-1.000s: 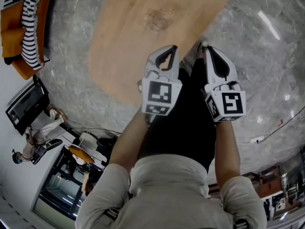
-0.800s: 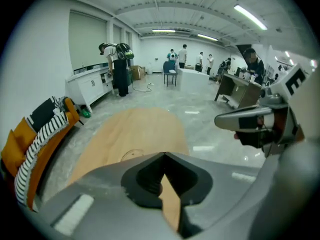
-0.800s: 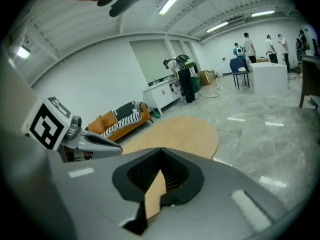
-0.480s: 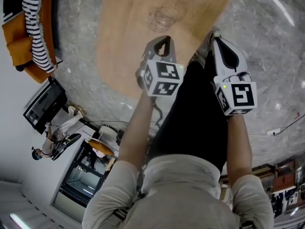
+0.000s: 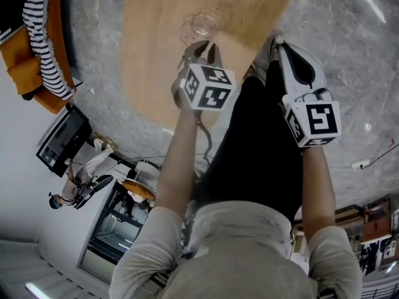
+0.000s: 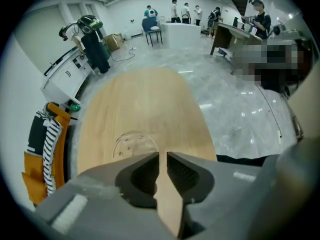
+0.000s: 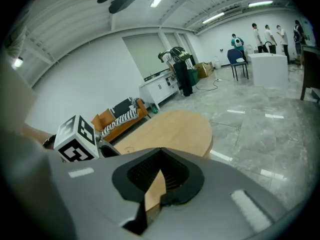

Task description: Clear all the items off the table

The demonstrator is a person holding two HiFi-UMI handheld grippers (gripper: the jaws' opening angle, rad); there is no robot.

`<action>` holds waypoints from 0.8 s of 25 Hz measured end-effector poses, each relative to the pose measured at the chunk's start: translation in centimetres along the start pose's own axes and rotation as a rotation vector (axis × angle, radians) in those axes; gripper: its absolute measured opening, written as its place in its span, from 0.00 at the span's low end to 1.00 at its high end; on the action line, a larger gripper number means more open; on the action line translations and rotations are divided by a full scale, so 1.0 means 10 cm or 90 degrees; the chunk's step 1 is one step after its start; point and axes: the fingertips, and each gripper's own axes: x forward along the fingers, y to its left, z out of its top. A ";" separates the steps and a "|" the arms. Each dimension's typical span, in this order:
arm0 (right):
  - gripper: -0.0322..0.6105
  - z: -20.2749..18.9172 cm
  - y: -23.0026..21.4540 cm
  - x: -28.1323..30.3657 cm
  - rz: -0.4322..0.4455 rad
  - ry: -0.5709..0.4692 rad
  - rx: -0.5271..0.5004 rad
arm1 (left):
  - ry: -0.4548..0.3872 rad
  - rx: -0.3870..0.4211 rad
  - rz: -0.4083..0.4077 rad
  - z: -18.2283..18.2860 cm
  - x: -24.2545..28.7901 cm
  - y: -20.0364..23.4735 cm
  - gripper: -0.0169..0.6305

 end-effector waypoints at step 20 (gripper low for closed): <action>0.06 -0.01 -0.41 0.06 -0.010 0.014 0.028 | 0.098 0.095 0.019 0.07 0.38 0.12 0.10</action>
